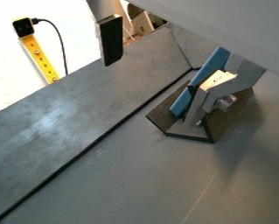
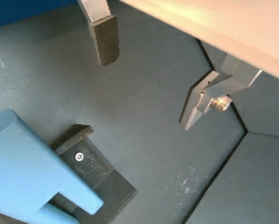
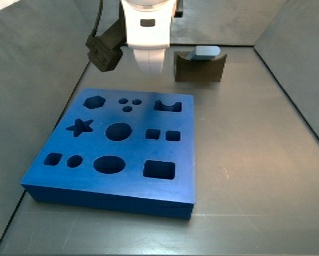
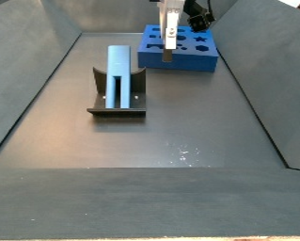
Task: Pick up the square-circle object. Move up. Place the square-circle object on the fixture. Regrasp the square-circle object. Move to above the board. Insert the square-circle object.
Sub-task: Regrasp the square-circle object.
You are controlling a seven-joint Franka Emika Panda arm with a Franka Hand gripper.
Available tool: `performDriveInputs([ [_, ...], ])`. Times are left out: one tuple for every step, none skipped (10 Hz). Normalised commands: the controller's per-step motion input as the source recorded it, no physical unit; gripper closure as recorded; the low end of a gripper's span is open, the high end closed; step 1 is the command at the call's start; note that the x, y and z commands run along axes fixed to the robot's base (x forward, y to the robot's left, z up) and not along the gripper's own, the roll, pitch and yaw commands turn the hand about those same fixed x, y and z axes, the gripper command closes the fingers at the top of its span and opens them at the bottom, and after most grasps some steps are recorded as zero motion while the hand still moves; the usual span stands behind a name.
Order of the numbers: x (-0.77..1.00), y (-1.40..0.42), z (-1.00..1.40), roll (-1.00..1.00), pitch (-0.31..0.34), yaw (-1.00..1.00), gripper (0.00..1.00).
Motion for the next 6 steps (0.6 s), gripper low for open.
performDriveInputs([
  [1.0,-0.02,-0.01,0.11,0.091,0.24,0.0],
  [1.0,-0.02,-0.01,0.11,0.093,0.21,0.0],
  [1.0,-0.03,-0.02,0.1,0.089,0.18,0.0],
  [1.0,-0.03,-0.02,0.1,0.078,0.17,0.0],
  [1.0,-0.04,-0.02,0.09,0.057,0.13,0.0],
  [1.0,-0.04,-0.02,0.09,0.052,0.11,0.0],
])
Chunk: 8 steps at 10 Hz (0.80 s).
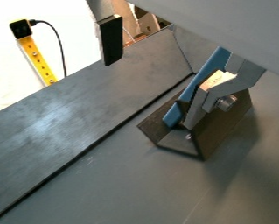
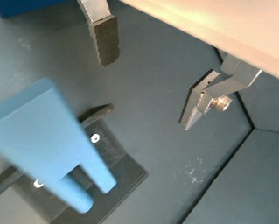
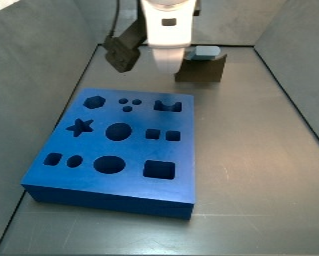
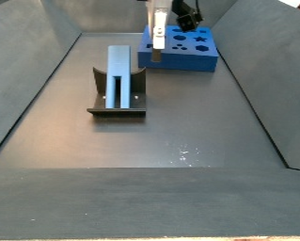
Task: Pick up the square-circle object. Move up. Place the square-circle object on the fixture. Regrasp the square-circle object. Move to above the board. Insert the square-circle object.
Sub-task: Regrasp the square-circle object.
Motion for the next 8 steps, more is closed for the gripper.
performDriveInputs([
  [1.0,-0.04,-0.02,0.09,0.05,0.08,0.0],
  [1.0,-0.04,-0.03,0.09,0.049,0.07,0.0],
  [1.0,-0.04,-0.03,0.1,0.055,0.05,0.0],
  [1.0,-0.04,-0.03,0.11,0.062,0.04,0.0],
  [1.0,-0.04,-0.04,0.11,0.077,0.03,0.0],
  [1.0,-0.04,-0.04,0.12,0.086,0.02,0.0],
  [1.0,-0.04,-0.04,0.12,0.096,0.02,0.0],
  [1.0,-0.04,-0.04,0.12,0.108,0.02,0.0],
])
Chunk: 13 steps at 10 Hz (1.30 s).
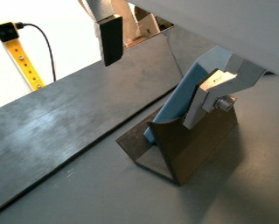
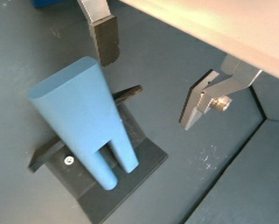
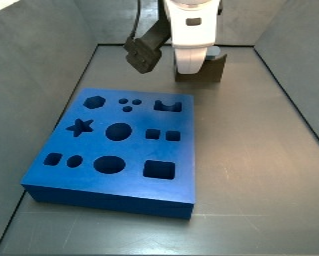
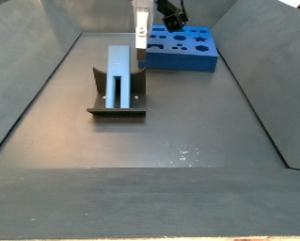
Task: Pick up the square-circle object. Move up. Place the square-circle object on the fixture. Regrasp the square-circle object. Move to above the board. Insert the square-circle object.
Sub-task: Regrasp the square-circle object.
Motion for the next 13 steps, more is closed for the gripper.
performDriveInputs([
  [0.99,-0.04,-0.04,0.12,0.122,0.03,0.0],
  [0.95,-0.04,-0.04,0.12,0.123,0.03,0.0],
  [0.91,-0.04,-0.04,0.12,0.123,0.04,0.0],
  [0.85,-0.03,-0.04,0.13,0.125,0.05,0.0],
  [0.81,-0.03,-0.04,0.13,0.129,0.05,0.0],
  [0.75,-0.03,-0.04,0.14,0.127,0.06,0.0],
  [0.71,-0.04,-0.03,0.13,0.124,0.06,0.0],
  [0.66,-0.03,-0.04,0.12,0.119,0.06,0.0],
  [0.64,-0.03,-0.04,0.12,0.118,0.06,0.0],
  [0.58,-0.03,-0.03,0.12,0.115,0.06,0.0],
  [0.55,-0.03,-0.03,0.12,0.116,0.06,0.0],
  [0.5,-0.03,-0.03,0.12,0.119,0.06,0.0],
  [0.48,-0.03,-0.04,0.13,0.122,0.05,0.0],
])
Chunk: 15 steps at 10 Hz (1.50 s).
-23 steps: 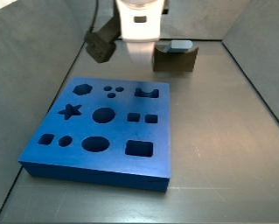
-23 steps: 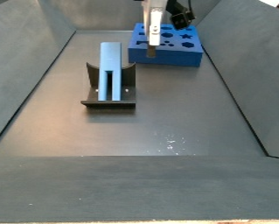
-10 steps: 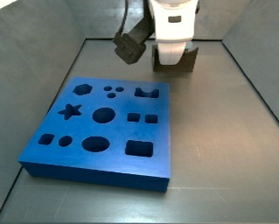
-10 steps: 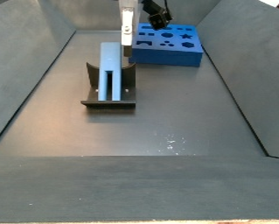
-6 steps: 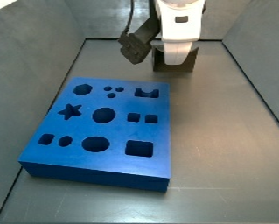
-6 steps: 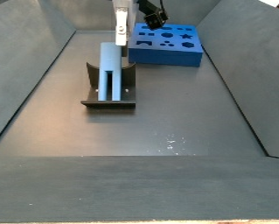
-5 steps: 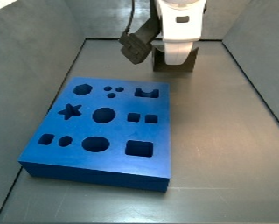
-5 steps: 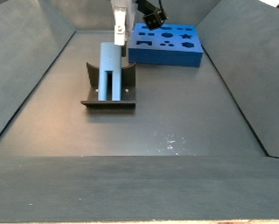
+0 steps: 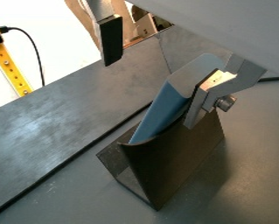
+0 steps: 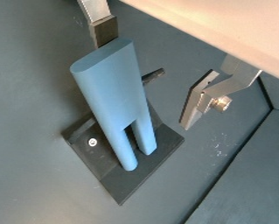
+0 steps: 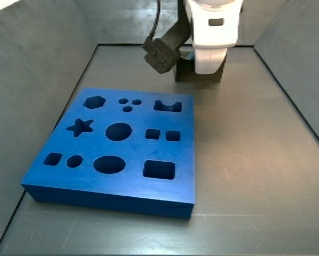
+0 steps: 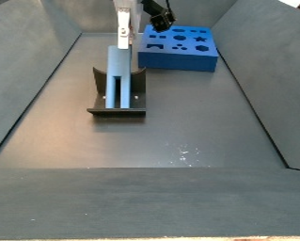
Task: Pick up the square-circle object. Move up. Place the square-circle object on the fixture. Regrasp the square-circle object. Move to above the board. Insert the square-circle object.
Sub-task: Regrasp the square-circle object.
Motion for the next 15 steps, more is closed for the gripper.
performDriveInputs([
  [0.45,-0.03,-0.04,0.13,0.125,0.05,0.0],
  [0.43,-0.03,-0.04,0.13,0.124,0.05,0.0],
  [0.39,-0.04,-0.03,0.13,0.121,0.05,0.0],
  [0.36,-0.03,-0.03,0.12,0.122,0.06,0.0],
  [0.32,-0.03,-0.04,0.13,0.125,0.06,0.0],
  [0.31,-0.03,-0.04,0.13,0.127,0.06,0.0],
  [0.29,-0.03,-0.04,0.13,0.129,0.06,0.0],
  [0.28,-0.03,-0.04,0.13,0.131,0.06,0.0],
  [0.27,-0.03,-0.04,0.13,0.132,0.06,0.0],
  [0.26,-0.03,-0.04,0.13,0.133,0.06,0.0],
  [0.24,-0.03,-0.03,0.13,0.136,0.06,0.0],
  [0.23,-0.03,-0.03,0.13,0.136,0.06,0.0],
  [0.2,-0.03,-0.03,0.13,0.135,0.07,0.0],
  [0.18,-0.03,-0.04,0.13,0.137,0.07,0.0],
  [0.0,0.0,0.0,0.0,0.0,0.0,1.0],
])
